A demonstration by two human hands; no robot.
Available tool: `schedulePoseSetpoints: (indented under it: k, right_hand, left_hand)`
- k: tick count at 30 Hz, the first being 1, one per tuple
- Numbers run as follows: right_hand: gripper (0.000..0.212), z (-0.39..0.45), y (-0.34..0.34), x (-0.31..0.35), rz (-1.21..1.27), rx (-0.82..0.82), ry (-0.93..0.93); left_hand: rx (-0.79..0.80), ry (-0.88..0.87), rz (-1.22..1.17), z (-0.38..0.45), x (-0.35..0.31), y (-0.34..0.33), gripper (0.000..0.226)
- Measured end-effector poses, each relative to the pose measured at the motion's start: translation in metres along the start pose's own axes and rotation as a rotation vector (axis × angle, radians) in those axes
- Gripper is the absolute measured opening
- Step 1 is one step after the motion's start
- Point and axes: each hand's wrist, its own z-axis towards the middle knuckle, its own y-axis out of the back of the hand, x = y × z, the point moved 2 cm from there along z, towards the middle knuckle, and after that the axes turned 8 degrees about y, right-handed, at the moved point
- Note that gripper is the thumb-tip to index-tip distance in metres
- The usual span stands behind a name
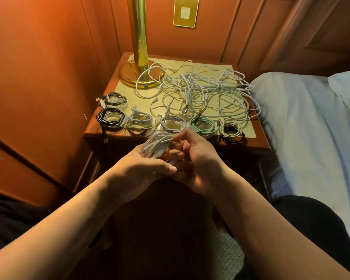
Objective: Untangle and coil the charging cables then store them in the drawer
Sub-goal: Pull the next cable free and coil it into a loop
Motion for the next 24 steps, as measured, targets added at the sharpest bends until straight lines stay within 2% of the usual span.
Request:
schedulePoseSetpoints:
  k: [5, 7, 10, 15, 18, 20, 22, 23, 24]
  right_hand:
    - [0.056, 0.001, 0.000, 0.001, 0.013, 0.019, -0.021]
    - [0.054, 0.002, 0.002, 0.001, 0.006, 0.019, -0.013]
    - [0.038, -0.001, 0.004, 0.001, -0.047, 0.038, 0.016]
    - [0.037, -0.005, 0.005, -0.003, -0.109, 0.074, 0.097]
    - [0.037, -0.003, 0.007, -0.002, -0.095, 0.015, 0.151]
    - [0.043, -0.001, 0.006, -0.001, -0.154, -0.013, 0.215]
    - [0.048, -0.002, 0.004, -0.002, -0.266, -0.024, 0.283]
    - [0.045, -0.002, 0.004, -0.002, -0.316, -0.032, 0.317]
    - [0.041, -0.002, 0.006, -0.002, -0.352, -0.046, 0.347]
  left_hand:
    - [0.027, 0.001, 0.063, 0.001, -0.005, 0.004, 0.051]
    - [0.013, 0.027, 0.214, 0.001, -0.013, 0.007, 0.039]
    - [-0.032, 0.049, 0.460, -0.001, -0.021, 0.009, 0.017]
    - [-0.038, 0.014, 0.457, -0.006, -0.020, 0.015, 0.016]
    - [-0.242, -0.061, 0.576, -0.004, -0.017, 0.015, 0.015]
    - [-0.434, -0.225, 0.704, -0.006, -0.014, 0.015, 0.013]
    - [-0.671, -0.452, 0.974, -0.011, -0.015, 0.016, 0.020]
    - [-0.783, -0.527, 1.173, -0.015, -0.018, 0.015, 0.026]
    - [-0.845, -0.527, 1.350, -0.016, -0.020, 0.014, 0.030]
